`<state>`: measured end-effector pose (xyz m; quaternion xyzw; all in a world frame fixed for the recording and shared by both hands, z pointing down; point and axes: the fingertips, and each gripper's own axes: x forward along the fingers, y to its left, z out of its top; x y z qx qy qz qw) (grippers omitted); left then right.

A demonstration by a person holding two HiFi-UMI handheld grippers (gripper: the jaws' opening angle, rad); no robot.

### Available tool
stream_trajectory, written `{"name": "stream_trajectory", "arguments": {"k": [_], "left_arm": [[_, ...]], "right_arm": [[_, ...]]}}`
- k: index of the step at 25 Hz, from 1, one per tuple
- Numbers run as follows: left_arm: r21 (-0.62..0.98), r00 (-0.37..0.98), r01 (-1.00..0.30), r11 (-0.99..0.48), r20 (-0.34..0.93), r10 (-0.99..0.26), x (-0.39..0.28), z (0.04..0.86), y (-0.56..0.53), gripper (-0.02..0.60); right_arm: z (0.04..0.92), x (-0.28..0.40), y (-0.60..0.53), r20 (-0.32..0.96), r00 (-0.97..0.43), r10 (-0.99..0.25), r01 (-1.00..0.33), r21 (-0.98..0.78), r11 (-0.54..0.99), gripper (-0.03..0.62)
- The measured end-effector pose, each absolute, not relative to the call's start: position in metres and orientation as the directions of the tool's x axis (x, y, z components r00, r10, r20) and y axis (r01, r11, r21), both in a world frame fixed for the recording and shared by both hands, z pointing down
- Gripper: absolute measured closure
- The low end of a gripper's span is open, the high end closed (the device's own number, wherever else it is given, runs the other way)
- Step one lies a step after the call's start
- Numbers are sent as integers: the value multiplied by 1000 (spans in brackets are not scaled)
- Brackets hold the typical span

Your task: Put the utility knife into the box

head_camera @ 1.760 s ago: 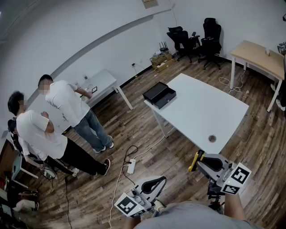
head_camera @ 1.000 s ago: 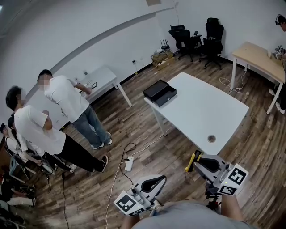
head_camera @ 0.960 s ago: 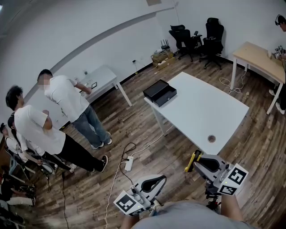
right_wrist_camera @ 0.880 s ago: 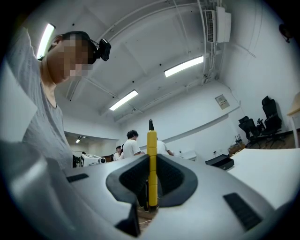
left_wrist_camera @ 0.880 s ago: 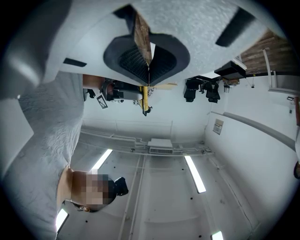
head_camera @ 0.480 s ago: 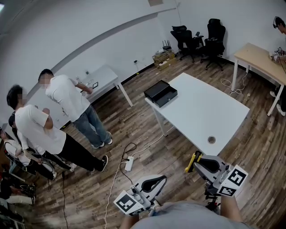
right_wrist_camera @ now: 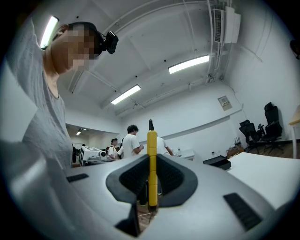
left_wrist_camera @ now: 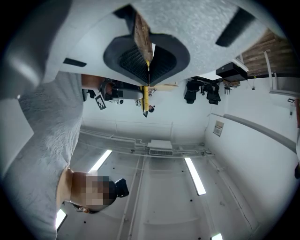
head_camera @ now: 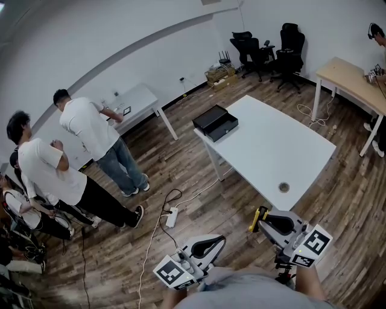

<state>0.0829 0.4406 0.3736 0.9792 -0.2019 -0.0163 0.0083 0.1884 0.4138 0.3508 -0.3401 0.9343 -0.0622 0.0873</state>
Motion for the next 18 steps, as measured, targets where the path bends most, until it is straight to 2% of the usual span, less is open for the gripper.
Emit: {"name": "stream_trajectory", "arguments": {"k": [12,18], "left_arm": [[59,927,-370,-927,-35,-373,71,378,397,563],[55,931,-360,-931,-49,-363,41,376,341,563]], "right_arm": [[356,168,376,-81,-750,-656,-640,-159,752,545],[358,140,329,-66,-743,-666,-653,-149,743,545]]}}
